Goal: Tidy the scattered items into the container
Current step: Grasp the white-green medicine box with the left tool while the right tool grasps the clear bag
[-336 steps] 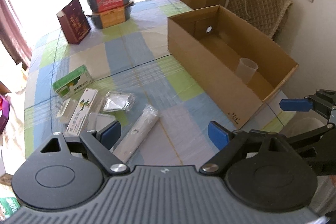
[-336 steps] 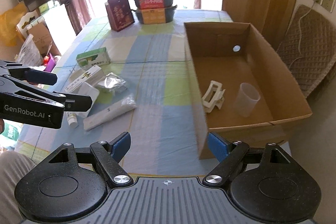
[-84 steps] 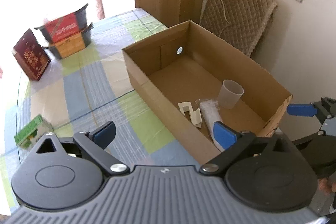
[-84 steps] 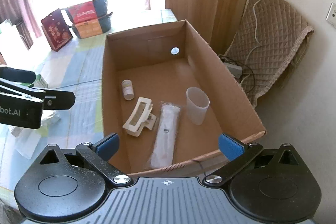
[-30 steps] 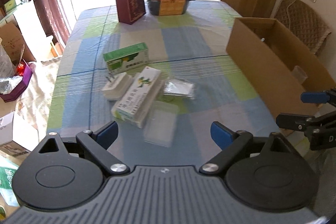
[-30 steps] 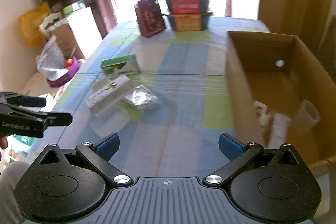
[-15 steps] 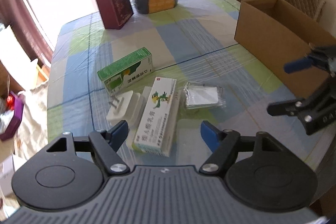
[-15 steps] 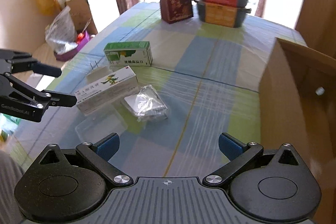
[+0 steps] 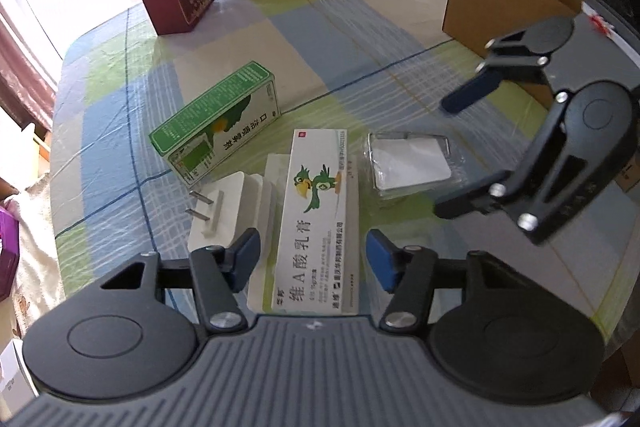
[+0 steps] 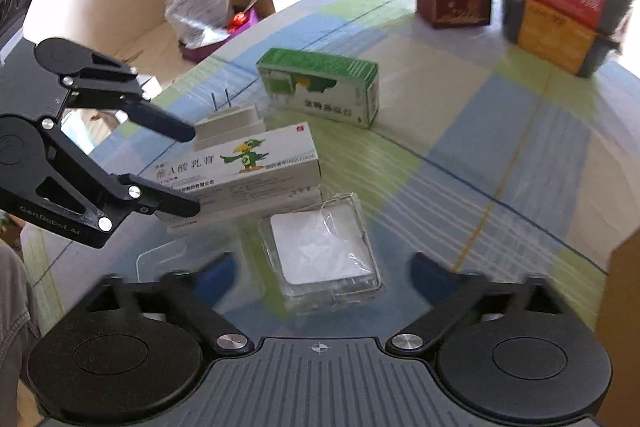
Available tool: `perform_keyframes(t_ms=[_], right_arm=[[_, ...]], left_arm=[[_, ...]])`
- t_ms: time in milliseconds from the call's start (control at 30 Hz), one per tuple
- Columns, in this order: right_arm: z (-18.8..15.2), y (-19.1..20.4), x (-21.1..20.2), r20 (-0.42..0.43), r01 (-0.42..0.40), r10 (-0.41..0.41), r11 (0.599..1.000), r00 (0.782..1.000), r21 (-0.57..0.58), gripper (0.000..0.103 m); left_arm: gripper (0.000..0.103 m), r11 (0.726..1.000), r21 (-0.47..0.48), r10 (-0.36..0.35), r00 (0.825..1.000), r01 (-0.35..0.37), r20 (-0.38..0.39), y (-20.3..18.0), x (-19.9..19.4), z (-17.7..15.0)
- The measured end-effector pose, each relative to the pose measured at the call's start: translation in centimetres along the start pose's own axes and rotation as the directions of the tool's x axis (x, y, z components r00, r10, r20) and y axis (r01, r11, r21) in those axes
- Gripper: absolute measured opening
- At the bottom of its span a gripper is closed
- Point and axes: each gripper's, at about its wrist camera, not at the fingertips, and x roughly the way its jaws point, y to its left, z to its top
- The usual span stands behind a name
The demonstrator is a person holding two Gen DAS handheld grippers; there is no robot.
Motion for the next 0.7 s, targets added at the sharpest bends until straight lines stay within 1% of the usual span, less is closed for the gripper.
perform_keyframes(t_ms=[67,167,200,233,267,300,333,367,400,467,533,567,633,700], right_arm=[[0.1,-0.1,0.8,-0.010,0.004,-0.005,1.000,1.000,-0.024,0.088],[0.4,-0.5,1.6,-0.018,0.002,-0.003,1.000,1.000,-0.023,0.086],[0.5,-0.6,1.8,-0.018,0.000,-0.001,1.000,1.000,-0.017,0.078],[0.6,-0.7,2.1,-0.022,-0.015,0.015,1.000,1.000,-0.008,0.073],[0.6,-0.6,2.3,-0.025,-0.014,0.014,1.000,1.000,-0.010,0.071],[0.6,-0.4,2.4,-0.028,0.003,-0.003,1.000,1.000,-0.024,0.065],[0.6,-0.2,2.6,-0.035,0.017,-0.018,0.999,0.999,-0.038,0.064],[0.5,0.0,2.7,-0.034,0.029,-0.030,0.999,0.999,-0.044,0.062],[0.3,0.1,2.5,-0.030,0.031,-0.032,0.999,0.999,-0.041,0.060],[0.1,0.3,2.0,-0.025,0.040,-0.041,0.999,0.999,-0.024,0.059],[-0.3,0.3,0.9,0.002,0.053,-0.053,0.999,0.999,0.012,0.058],[-0.4,0.3,0.3,0.016,0.056,-0.056,0.998,0.998,0.032,0.055],[-0.7,0.0,-1.2,0.034,0.056,-0.059,0.995,0.998,0.086,0.055],[-0.9,-0.1,-2.4,0.047,0.062,-0.067,0.992,0.997,0.113,0.055]], left_arm=[[0.055,1.000,0.009,-0.004,1.000,0.004,-0.008,0.1,0.6,0.3],[0.054,1.000,0.021,-0.001,1.000,0.002,-0.026,0.1,1.6,0.8],[0.054,1.000,0.021,-0.002,0.999,0.003,-0.033,0.1,1.9,0.9],[0.051,1.000,0.021,-0.003,0.999,0.004,-0.042,0.2,2.2,1.0],[0.050,1.000,0.020,-0.004,0.999,0.005,-0.051,0.2,2.5,1.0],[0.046,1.000,0.014,-0.006,0.999,0.007,-0.054,0.2,2.7,1.1],[0.036,1.000,0.003,-0.009,0.999,0.010,-0.052,0.3,2.7,1.2],[0.034,1.000,-0.009,-0.013,0.999,0.012,-0.050,0.3,2.7,1.3],[0.033,1.000,-0.020,-0.016,0.999,0.015,-0.048,0.3,2.7,1.4],[0.033,0.999,-0.041,-0.022,0.999,0.020,-0.043,0.4,2.6,1.5],[0.033,0.997,-0.065,-0.031,0.999,0.029,-0.024,0.3,2.1,1.7],[0.033,0.997,-0.072,-0.032,0.999,0.031,-0.012,0.3,1.6,1.8],[0.033,0.997,-0.077,-0.030,0.999,0.030,0.011,-0.1,0.7,2.2],[0.033,0.996,-0.079,-0.029,0.999,0.030,0.022,-0.5,-0.2,2.7]])
